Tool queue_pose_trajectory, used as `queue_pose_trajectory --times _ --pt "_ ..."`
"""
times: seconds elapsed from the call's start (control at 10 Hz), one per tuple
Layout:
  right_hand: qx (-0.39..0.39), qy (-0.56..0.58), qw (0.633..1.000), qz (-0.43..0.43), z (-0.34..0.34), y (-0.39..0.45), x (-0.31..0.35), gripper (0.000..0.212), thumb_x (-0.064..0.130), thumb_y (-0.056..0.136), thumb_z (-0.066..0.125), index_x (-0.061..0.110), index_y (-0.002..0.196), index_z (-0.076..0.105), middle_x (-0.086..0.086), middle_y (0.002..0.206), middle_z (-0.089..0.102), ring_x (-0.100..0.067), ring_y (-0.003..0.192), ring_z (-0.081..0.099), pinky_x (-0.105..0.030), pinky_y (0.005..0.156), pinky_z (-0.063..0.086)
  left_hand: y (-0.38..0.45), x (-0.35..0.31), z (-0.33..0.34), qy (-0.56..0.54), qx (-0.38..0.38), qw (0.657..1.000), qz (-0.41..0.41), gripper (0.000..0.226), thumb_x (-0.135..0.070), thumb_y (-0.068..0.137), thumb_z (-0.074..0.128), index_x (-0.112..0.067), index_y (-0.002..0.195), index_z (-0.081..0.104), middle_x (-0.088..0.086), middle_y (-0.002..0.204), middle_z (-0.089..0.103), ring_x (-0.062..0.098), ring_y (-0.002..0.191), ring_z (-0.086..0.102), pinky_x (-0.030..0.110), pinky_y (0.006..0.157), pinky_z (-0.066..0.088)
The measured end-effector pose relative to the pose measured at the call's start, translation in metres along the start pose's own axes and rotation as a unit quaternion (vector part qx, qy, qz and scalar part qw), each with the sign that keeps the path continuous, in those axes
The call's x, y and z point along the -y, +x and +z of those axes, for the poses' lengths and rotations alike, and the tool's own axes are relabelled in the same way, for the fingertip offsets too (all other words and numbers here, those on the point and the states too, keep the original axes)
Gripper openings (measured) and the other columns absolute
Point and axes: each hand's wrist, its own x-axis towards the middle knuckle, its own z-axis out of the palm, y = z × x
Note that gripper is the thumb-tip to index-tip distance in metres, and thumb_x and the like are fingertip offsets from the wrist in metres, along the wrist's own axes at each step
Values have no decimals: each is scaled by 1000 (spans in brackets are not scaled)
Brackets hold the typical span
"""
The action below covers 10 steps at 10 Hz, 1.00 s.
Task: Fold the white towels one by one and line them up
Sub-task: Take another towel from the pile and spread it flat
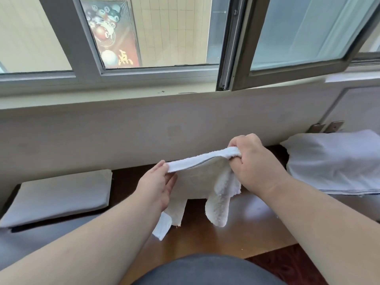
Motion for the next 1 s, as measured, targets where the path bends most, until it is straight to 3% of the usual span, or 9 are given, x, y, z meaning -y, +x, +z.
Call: queue_pose_trajectory --times 0.2,0.3,0.4,0.5,0.6,0.7,0.8,0.9,1.0 --pt "13 -66 997 26 17 13 -71 32 5 84 42 35 93 48 7 98 53 -20 79 57 -45 74 52 18 11 0 69 -35 997 14 52 1 87 57 -22 133 53 11 112 64 11 61 68 21 52 52" --pt "-22 -88 996 7 28 15 -104 36 3 86 45 27 102 67 4 117 49 -20 106 51 -39 87 48 20 34 -10 187 -14 982 12 46 -7 90 59 -23 133 55 6 114 68 12 82 72 25 65 55" --pt "-2 -101 991 88 47 12 -131 37 9 91 44 29 108 70 -2 107 47 -26 104 48 -42 86 48 21 63 -21 300 14 953 -34 46 -19 95 58 -20 140 47 2 117 63 13 104 65 28 81 50" --pt "112 70 939 319 78 4 -150 22 18 97 45 25 104 65 0 98 56 -22 102 55 -37 94 47 24 87 -29 322 -24 934 -155 30 -26 98 55 -14 126 54 1 117 63 18 117 58 33 92 47" --pt "77 252 771 580 97 -10 -159 23 24 103 40 14 111 58 -9 89 68 -25 69 65 -35 72 52 34 100 -43 278 -94 932 -213 41 -27 100 54 -9 135 45 12 139 53 27 130 49 40 107 41" --pt "105 382 709 583 104 -27 -163 33 24 101 37 13 128 53 -10 110 68 -28 89 72 -43 78 58 45 99 -50 195 -145 952 -185 34 -22 98 58 -11 128 47 13 133 58 25 123 56 39 102 45" --pt "2 514 667 539 111 -21 -159 39 9 84 47 14 120 61 -5 111 69 -30 103 68 -48 95 50 52 94 -44 127 -170 966 -148 35 -23 97 60 -14 129 50 8 127 63 20 112 62 33 97 48" --pt "-90 557 635 528 109 -3 -148 22 10 79 52 12 95 67 -4 96 72 -25 89 72 -45 87 55 53 83 -25 71 -147 983 -87 31 -11 98 55 -17 129 51 11 130 57 22 107 63 33 99 48" --pt "-120 542 672 490 99 25 -133 20 12 90 50 17 103 64 -7 97 71 -24 88 72 -39 76 59 54 52 13 57 -119 991 24 30 -1 97 51 -19 120 52 14 120 54 22 93 63 35 81 57"
